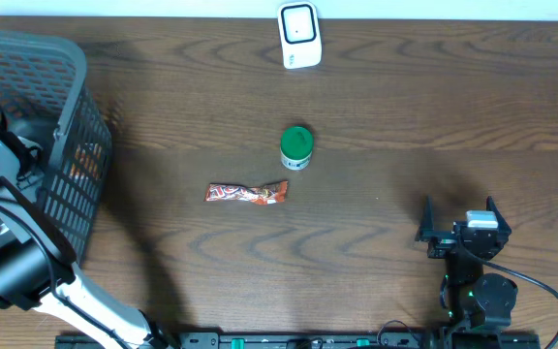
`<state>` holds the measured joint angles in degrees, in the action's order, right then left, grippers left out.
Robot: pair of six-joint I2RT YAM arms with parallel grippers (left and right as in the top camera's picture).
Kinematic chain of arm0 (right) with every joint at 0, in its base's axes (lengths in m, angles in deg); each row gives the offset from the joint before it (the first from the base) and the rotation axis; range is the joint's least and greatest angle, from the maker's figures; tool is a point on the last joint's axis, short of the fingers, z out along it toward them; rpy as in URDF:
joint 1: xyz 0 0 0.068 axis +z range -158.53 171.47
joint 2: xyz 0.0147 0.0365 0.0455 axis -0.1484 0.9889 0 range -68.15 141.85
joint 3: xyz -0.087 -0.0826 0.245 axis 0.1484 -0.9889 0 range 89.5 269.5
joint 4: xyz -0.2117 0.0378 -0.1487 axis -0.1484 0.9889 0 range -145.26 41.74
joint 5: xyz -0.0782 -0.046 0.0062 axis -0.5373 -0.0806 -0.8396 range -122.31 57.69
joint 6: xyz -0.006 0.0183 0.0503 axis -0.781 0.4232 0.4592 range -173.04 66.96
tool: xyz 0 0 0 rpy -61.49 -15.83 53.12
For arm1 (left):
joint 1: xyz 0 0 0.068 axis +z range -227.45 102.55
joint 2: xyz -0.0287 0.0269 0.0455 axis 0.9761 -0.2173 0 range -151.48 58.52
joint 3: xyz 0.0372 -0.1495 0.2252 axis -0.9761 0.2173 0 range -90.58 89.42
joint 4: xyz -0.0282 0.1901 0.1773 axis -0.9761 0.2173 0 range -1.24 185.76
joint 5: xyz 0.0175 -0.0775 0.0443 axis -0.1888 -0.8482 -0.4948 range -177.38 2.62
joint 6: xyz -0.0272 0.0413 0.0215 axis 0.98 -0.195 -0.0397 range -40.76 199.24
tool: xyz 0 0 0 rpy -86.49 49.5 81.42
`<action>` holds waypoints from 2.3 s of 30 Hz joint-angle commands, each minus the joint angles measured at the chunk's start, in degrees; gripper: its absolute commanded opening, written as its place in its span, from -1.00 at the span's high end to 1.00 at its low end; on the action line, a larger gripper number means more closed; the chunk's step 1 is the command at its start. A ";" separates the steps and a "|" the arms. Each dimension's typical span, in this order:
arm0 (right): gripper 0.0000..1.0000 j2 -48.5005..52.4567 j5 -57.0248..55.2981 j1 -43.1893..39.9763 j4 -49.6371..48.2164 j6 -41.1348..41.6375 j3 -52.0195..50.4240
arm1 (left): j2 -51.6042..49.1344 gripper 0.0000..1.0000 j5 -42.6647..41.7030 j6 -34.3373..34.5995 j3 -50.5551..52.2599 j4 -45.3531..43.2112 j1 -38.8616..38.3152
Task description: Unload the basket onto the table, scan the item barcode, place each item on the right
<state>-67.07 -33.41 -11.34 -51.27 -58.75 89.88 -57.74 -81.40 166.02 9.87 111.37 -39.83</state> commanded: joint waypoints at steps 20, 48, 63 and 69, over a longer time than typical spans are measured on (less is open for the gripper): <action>-0.98 -0.07 -0.52 0.44 0.13 -0.76 -0.07 | 4.50 0.85 -20.76 -15.69 2.27 8.41 2.01; -0.98 -0.07 -0.50 0.44 0.13 -0.79 -0.07 | 15.76 -0.68 -7.65 -8.52 2.27 14.64 1.79; -0.99 -0.07 -0.50 0.44 0.13 -0.76 -0.07 | -0.74 -0.70 -12.50 -4.63 -3.52 13.20 1.77; -0.98 -0.07 -0.50 0.44 0.13 -0.76 -0.07 | -1.42 -0.70 -14.16 -4.57 -3.98 9.22 1.79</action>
<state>-67.07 -33.43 -11.34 -51.27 -58.75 89.88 -57.24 -94.36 160.50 6.07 121.58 -37.81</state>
